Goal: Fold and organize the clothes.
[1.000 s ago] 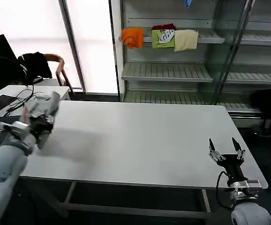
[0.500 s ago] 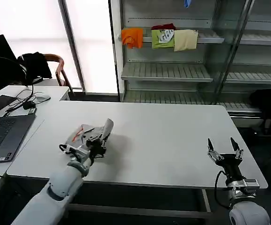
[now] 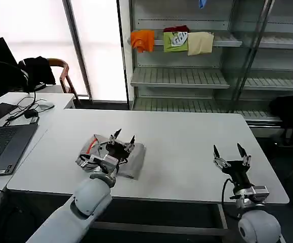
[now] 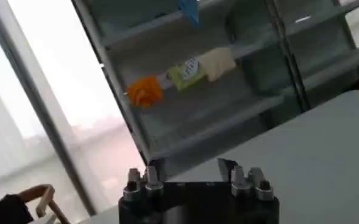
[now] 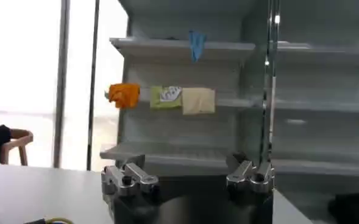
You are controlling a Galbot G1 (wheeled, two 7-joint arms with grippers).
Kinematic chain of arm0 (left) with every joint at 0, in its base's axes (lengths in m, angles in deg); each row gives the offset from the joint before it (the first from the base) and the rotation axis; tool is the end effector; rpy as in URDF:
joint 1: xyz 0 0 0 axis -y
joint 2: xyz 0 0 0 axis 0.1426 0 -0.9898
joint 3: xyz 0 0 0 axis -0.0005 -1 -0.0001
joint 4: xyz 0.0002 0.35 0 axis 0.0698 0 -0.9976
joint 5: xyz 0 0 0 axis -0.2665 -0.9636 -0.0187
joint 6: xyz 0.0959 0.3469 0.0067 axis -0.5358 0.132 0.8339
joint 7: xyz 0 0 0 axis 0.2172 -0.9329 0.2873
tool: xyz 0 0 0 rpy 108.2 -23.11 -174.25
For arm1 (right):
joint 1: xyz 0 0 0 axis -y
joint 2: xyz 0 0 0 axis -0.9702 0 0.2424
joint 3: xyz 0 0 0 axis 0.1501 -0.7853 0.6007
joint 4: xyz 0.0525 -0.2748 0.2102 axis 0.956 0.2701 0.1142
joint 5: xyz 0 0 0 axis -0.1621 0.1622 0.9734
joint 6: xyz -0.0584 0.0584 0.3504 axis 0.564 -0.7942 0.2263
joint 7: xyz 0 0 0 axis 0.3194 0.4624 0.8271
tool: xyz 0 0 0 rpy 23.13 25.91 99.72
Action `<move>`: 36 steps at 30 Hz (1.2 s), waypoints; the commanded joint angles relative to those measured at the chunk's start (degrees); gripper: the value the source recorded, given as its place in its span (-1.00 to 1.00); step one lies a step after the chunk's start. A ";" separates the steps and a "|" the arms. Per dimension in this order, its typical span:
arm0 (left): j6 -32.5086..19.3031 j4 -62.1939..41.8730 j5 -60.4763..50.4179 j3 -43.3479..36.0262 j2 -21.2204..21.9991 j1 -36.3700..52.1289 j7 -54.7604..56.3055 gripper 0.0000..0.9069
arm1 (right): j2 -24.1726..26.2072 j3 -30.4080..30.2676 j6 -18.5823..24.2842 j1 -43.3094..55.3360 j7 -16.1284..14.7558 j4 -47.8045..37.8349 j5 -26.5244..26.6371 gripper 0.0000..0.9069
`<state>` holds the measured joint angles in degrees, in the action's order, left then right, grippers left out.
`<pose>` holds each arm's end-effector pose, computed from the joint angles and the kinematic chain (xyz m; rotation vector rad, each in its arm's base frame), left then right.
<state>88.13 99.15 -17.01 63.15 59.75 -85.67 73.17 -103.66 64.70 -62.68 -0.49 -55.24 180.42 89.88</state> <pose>0.3297 -0.0452 -0.1909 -0.3062 -3.0086 -0.6424 0.2696 -0.0826 -0.2485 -0.0595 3.0817 -0.0904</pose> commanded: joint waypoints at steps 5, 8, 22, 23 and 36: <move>-5.17 9.67 -7.86 22.16 -3.07 -18.88 -9.05 1.00 | -7.63 -20.92 -14.48 19.37 2.39 -6.68 2.88 1.00; -10.09 8.15 -1.40 28.30 -2.08 -22.76 -15.06 1.00 | -9.25 -25.79 -15.98 21.95 3.41 -10.44 2.94 1.00; -10.96 7.28 2.39 29.05 0.47 -25.37 -15.75 1.00 | -17.29 -32.76 -22.82 25.15 5.62 -20.82 13.86 1.00; -10.94 7.20 2.36 28.88 0.52 -25.34 -15.75 1.00 | -17.24 -32.81 -22.83 25.08 5.56 -20.80 14.11 1.00; -10.87 6.33 1.94 27.22 1.03 -24.57 -16.15 1.00 | -16.97 -32.35 -22.09 24.24 5.74 -20.65 14.75 -0.96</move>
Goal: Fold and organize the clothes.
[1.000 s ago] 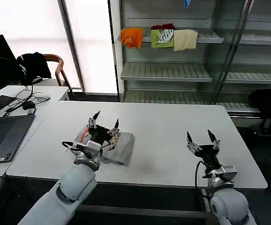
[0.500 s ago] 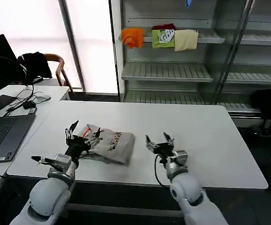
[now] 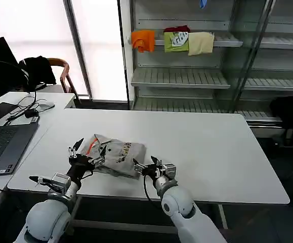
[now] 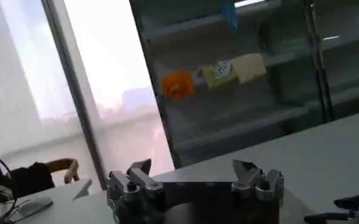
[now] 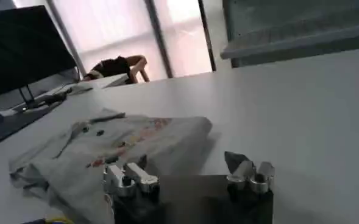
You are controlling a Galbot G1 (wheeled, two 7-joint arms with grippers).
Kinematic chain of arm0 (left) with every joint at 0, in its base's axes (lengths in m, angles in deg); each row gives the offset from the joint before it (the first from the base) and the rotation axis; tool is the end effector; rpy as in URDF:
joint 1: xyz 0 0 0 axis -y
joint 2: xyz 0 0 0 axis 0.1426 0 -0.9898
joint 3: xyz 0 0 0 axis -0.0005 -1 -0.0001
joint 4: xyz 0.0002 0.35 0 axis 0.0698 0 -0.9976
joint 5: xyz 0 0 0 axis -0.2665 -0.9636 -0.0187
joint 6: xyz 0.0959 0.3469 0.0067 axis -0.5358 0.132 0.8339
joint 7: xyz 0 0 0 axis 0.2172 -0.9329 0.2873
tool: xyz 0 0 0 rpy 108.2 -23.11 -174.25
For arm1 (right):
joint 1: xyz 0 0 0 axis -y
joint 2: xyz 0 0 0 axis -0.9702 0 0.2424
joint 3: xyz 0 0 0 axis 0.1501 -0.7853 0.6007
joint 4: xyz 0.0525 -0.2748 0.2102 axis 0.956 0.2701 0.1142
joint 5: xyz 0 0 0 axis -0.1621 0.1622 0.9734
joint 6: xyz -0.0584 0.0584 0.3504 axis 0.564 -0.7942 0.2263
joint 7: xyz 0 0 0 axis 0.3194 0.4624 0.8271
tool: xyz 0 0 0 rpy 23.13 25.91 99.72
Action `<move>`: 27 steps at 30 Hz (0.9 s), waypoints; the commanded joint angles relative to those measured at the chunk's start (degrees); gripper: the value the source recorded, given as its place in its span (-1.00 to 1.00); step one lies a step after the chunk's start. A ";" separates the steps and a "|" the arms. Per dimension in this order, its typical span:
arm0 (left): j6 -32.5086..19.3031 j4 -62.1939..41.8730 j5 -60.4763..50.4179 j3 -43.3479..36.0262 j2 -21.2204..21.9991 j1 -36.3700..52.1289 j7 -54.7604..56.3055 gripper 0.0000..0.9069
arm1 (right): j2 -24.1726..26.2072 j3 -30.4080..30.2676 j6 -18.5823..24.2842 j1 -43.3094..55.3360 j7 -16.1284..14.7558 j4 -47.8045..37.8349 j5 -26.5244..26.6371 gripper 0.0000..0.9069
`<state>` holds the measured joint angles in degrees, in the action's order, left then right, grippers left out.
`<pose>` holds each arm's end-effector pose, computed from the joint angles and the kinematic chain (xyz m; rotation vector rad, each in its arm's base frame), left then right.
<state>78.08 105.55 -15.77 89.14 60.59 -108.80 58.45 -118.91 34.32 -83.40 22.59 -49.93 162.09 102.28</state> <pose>0.2733 0.0570 -0.2106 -0.2613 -3.0352 -0.4069 0.3546 0.1261 -0.2765 0.5917 -2.6643 -0.2794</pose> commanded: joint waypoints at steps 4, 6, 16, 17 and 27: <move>-0.72 -0.16 0.74 1.18 0.12 -1.42 -1.52 1.00 | -1.62 -1.63 -1.17 0.90 0.43 -2.47 2.31 -1.00; -0.68 -0.09 0.75 0.99 0.15 -1.46 -1.52 1.00 | -1.59 -1.53 -1.12 0.89 0.40 -2.45 2.28 -1.00; -0.64 -0.06 0.81 0.43 0.56 -1.75 -1.55 1.00 | -1.68 -0.83 -0.51 1.98 0.57 -1.79 1.96 -1.00; -0.64 -0.05 0.81 0.43 0.58 -1.81 -1.58 1.00 | -1.57 -0.72 -0.39 2.11 0.57 -1.85 1.87 -1.00; -0.75 0.50 1.09 0.78 0.63 -2.41 -1.73 1.00 | 4.29 3.84 1.12 2.15 -0.12 0.21 0.98 -1.00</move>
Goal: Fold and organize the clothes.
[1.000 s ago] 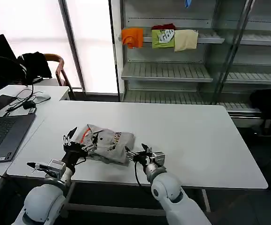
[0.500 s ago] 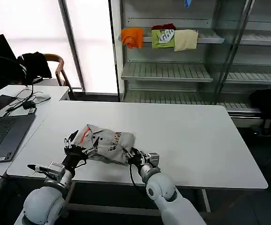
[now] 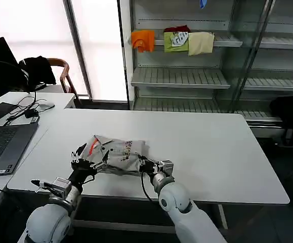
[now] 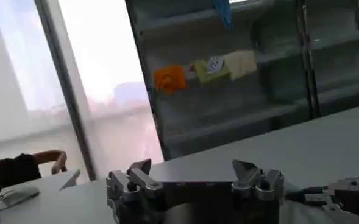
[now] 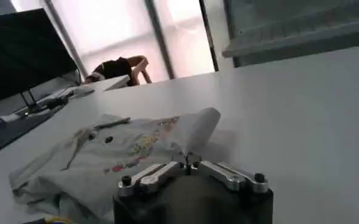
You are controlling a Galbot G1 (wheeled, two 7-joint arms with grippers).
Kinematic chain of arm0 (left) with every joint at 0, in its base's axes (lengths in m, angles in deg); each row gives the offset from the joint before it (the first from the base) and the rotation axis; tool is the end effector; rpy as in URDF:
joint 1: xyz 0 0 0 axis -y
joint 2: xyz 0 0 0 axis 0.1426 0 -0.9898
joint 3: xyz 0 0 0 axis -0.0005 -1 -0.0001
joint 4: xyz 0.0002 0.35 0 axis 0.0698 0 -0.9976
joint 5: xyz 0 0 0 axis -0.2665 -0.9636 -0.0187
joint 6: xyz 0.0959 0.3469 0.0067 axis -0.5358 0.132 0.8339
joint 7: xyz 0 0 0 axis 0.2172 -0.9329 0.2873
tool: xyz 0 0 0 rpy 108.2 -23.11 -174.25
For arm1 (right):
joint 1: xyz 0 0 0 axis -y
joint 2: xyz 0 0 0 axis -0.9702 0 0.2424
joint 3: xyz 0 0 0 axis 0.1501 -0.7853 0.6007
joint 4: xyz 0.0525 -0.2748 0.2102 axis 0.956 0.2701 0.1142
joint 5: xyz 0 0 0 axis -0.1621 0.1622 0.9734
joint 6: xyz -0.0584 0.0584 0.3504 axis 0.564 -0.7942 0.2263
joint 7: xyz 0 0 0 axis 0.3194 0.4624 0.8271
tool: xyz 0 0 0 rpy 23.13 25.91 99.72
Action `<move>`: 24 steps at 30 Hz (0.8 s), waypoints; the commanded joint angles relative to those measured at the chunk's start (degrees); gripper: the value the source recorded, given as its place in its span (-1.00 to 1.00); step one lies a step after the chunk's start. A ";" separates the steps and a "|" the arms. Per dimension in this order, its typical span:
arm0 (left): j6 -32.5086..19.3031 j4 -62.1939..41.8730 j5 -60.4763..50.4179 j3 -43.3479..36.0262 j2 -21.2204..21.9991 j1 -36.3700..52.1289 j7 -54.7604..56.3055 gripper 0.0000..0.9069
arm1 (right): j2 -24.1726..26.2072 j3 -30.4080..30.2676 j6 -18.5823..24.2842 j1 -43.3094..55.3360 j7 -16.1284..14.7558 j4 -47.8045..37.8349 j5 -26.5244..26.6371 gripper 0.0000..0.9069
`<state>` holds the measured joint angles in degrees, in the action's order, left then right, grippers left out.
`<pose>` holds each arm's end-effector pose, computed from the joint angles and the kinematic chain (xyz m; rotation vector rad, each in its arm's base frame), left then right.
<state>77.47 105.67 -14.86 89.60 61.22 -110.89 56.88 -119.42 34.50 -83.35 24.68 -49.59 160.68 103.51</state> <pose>0.2655 0.0572 -0.2193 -0.3041 -3.0105 -0.3573 0.3673 0.1272 -0.2704 0.5862 -2.6724 -0.2995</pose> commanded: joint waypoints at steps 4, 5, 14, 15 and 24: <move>-0.17 0.32 0.40 0.22 0.01 -0.45 -0.16 1.00 | 9.20 7.10 2.55 -1.08 -1.15 2.21 0.19 -1.00; -0.17 0.27 0.45 0.03 0.04 -0.39 -0.18 1.00 | 9.73 7.48 2.90 -1.41 -1.21 2.21 0.20 -1.00; 0.08 0.69 0.43 -0.79 0.05 -0.37 -0.13 1.00 | 12.63 10.58 4.02 -4.30 -1.95 2.31 -0.01 1.00; 0.07 0.76 0.51 -0.56 -0.11 -0.66 -0.15 1.00 | 12.95 11.06 4.08 -4.26 -1.93 2.17 -0.12 1.00; 0.33 3.61 3.21 1.07 -0.21 -2.21 1.54 1.00 | 18.07 18.26 11.77 -10.30 -5.25 11.46 -9.71 1.00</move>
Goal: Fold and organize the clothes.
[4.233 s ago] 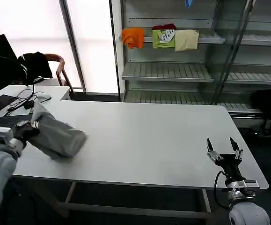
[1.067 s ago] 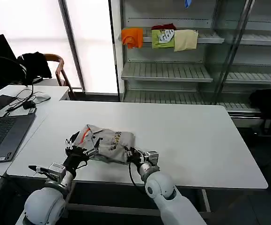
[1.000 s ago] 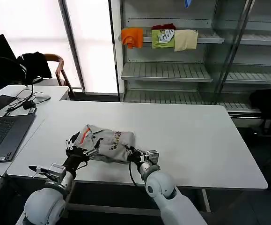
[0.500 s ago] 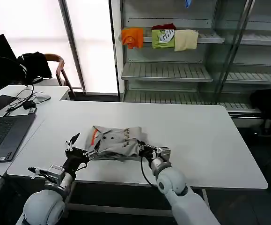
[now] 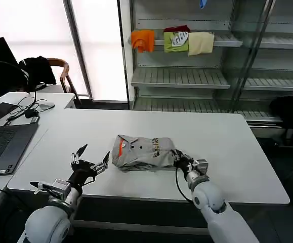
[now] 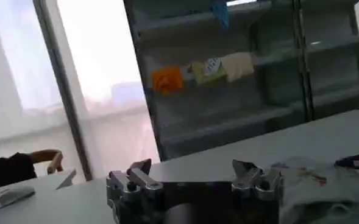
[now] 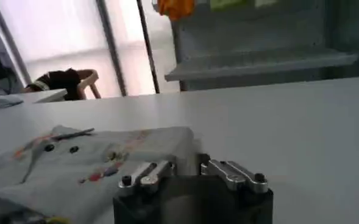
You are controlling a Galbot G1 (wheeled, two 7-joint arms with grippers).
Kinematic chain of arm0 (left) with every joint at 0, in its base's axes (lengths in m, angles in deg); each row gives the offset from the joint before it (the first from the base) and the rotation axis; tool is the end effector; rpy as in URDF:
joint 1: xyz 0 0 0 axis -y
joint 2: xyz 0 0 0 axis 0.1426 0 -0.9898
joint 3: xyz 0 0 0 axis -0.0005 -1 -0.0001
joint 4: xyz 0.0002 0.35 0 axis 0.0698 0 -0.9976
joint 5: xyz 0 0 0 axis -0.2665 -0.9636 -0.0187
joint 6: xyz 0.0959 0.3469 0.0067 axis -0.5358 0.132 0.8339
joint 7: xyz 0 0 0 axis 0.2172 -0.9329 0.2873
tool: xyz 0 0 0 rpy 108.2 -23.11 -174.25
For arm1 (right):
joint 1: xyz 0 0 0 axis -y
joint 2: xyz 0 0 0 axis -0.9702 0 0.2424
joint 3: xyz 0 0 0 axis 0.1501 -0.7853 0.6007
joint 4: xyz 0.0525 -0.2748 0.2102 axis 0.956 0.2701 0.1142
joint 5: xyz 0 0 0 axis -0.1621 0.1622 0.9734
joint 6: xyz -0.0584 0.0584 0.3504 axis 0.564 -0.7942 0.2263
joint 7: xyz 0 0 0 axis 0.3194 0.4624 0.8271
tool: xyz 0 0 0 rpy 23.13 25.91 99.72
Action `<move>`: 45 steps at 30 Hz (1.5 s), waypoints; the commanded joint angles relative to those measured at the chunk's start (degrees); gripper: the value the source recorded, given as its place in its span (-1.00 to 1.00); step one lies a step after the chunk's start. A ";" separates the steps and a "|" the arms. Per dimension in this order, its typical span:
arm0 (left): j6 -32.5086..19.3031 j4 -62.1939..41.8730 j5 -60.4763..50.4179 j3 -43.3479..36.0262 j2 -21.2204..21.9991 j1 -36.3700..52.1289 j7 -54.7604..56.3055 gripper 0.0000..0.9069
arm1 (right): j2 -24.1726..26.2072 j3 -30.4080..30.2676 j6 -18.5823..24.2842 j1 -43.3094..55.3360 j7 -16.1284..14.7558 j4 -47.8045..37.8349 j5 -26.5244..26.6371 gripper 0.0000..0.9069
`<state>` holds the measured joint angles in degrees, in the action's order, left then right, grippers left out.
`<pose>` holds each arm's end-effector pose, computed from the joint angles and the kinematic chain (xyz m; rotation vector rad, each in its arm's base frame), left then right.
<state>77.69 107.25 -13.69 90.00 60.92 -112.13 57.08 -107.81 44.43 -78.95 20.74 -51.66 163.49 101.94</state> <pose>0.2579 0.0561 -0.2151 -0.3180 -3.0111 -0.3329 0.3692 0.0101 -0.2748 0.3378 -2.8178 -0.1441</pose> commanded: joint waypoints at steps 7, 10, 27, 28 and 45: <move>-2.01 2.32 4.40 1.94 0.99 -1.91 3.09 1.00 | 12.12 21.87 17.22 -23.43 0.27 24.77 -7.01 1.00; -4.27 1.13 4.76 3.17 0.98 -3.27 3.28 1.00 | 10.69 26.02 23.82 -33.42 5.71 26.73 -11.97 1.00; -12.53 -0.89 6.19 9.30 0.75 -10.77 3.63 1.00 | 5.93 25.57 39.72 -48.97 12.70 25.99 -18.01 1.00; -12.74 -0.87 5.88 9.30 0.78 -10.97 3.61 1.00 | 5.79 25.60 39.65 -48.87 12.39 25.71 -18.14 1.00; -14.93 0.50 3.57 9.28 1.66 -16.06 3.49 1.00 | 7.70 27.60 38.73 -48.76 5.99 25.33 -17.85 1.00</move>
<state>64.29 107.43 -9.56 98.71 62.09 -125.06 60.52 -100.35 70.85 -41.90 -26.35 -43.24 188.36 84.90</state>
